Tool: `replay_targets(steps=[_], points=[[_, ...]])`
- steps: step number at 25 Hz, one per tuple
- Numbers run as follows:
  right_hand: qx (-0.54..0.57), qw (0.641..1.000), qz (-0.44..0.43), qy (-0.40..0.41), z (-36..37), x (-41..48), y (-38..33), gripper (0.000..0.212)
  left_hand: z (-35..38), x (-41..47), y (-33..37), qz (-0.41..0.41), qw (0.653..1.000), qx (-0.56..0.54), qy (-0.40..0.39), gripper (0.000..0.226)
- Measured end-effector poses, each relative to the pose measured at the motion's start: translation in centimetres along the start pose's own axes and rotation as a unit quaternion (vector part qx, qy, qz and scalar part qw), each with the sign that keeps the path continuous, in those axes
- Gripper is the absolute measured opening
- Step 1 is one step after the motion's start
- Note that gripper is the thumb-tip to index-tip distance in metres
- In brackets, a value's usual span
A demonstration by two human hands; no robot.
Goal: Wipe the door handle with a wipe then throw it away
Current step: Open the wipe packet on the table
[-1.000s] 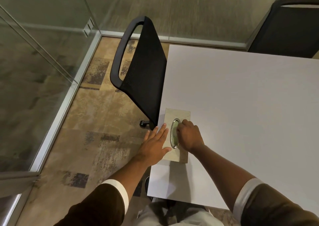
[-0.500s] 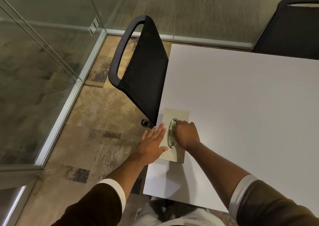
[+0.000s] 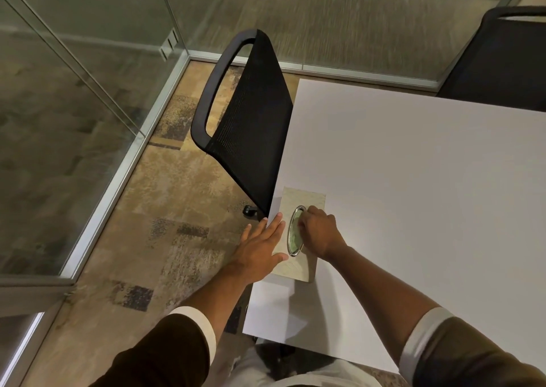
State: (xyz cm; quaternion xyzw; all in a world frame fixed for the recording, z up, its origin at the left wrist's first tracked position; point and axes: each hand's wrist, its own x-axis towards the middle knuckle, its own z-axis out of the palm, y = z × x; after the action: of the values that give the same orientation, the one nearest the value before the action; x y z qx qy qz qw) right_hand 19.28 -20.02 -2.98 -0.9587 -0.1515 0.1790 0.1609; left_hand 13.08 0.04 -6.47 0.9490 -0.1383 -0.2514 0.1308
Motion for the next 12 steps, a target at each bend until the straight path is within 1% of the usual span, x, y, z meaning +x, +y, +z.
replay_targets(steps=[4, 7, 9, 12], points=[[0.07, 0.998, 0.003, 0.001, -0.3, -0.8, 0.3, 0.011, -0.3, -0.1, 0.2, -0.002, 1.0, 0.009, -0.003, 0.086], [0.168, 0.985, 0.002, 0.04, -0.7, -1.6, 0.9, 0.014, -0.6, -0.2, 0.4, -0.003, 1.0, 0.007, -0.008, 0.086], [0.206, 0.976, 0.024, 0.067, -1.0, -2.2, 1.5, 0.012, -0.7, -0.2, 0.5, -0.005, 1.0, 0.006, -0.01, 0.086], [0.228, 0.97, 0.053, 0.07, -1.3, -2.7, 1.8, 0.024, -0.8, -0.2, 0.6, -0.007, 1.0, 0.004, -0.012, 0.086]])
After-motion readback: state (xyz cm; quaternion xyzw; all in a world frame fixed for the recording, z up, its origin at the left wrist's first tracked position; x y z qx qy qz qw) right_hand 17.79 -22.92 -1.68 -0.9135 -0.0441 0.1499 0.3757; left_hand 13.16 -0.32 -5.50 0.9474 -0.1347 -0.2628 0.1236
